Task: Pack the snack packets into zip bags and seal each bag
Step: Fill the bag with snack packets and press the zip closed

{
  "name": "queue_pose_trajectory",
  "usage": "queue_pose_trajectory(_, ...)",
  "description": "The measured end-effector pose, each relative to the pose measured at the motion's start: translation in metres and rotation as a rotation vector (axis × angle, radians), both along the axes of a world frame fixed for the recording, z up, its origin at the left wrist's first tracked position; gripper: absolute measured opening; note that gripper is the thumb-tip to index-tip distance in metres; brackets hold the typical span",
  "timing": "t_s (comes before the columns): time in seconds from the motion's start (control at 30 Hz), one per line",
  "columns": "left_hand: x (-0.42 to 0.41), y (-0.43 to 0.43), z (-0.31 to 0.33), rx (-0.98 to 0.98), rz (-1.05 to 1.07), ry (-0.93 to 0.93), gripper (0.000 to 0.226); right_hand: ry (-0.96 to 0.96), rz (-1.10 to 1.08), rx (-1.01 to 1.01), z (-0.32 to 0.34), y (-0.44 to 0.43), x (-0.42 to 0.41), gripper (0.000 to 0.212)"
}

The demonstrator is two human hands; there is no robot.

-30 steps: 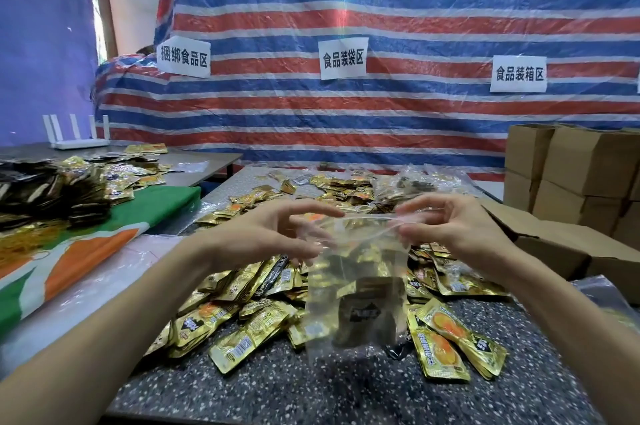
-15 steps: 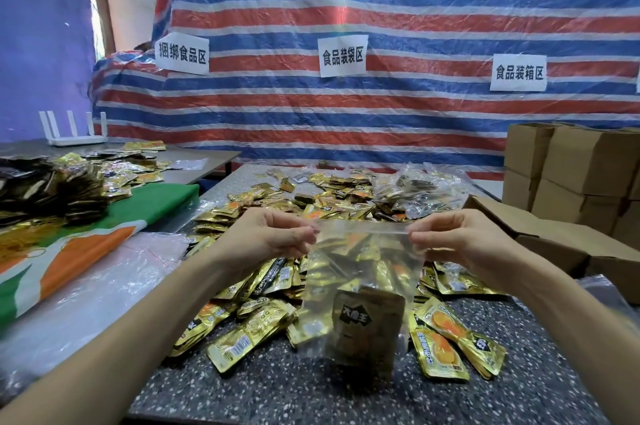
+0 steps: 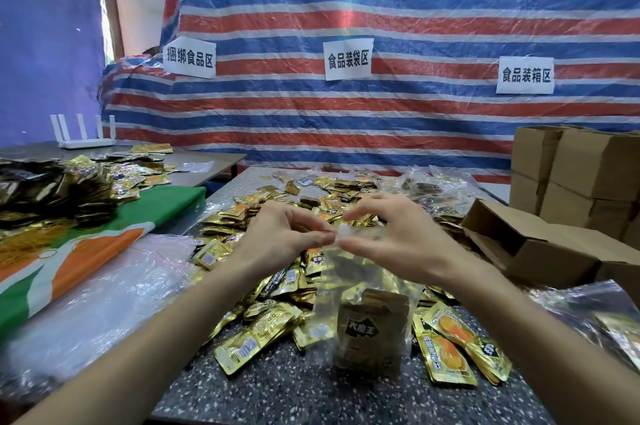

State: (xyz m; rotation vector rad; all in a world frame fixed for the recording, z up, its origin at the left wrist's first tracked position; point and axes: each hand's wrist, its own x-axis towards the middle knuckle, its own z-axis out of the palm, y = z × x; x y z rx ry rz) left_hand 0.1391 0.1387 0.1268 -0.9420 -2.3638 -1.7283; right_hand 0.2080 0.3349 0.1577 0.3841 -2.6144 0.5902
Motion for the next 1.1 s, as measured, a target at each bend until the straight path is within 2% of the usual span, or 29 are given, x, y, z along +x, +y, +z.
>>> queue_pose_trajectory(0.13,0.003,0.0,0.0,0.089,-0.031,0.007,0.02,0.001,0.049,-0.006,0.006,-0.02,-0.005,0.023)
queue_pose_trajectory(0.23,0.001,-0.006,-0.004,0.14,-0.024,-0.026,0.027,-0.019,0.071,0.021,0.007,-0.022,-0.008,0.024)
queue_pose_trajectory(0.4,0.0,-0.011,-0.005,0.09,-0.019,-0.022,0.025,-0.049,0.042,0.072,0.006,-0.022,-0.009,0.006)
queue_pose_trajectory(0.47,-0.001,-0.011,-0.003,0.045,-0.007,-0.004,0.023,-0.061,0.052,0.028,0.006,-0.02,-0.01,0.006)
queue_pose_trajectory(0.57,-0.002,-0.011,-0.001,-0.012,0.009,0.041,0.008,-0.1,0.076,-0.034,0.006,-0.018,-0.01,0.005)
queue_pose_trajectory(0.73,0.001,-0.009,-0.003,-0.079,0.036,0.125,0.009,-0.08,0.049,-0.017,0.006,-0.02,-0.012,0.007)
queue_pose_trajectory(0.97,0.002,-0.008,0.002,-0.066,-0.007,0.162,0.006,0.026,0.012,0.03,0.0,-0.02,-0.015,0.009)
queue_pose_trajectory(1.1,0.003,-0.005,0.0,-0.006,0.026,0.147,0.007,-0.002,0.011,-0.01,0.001,-0.017,-0.018,0.013)
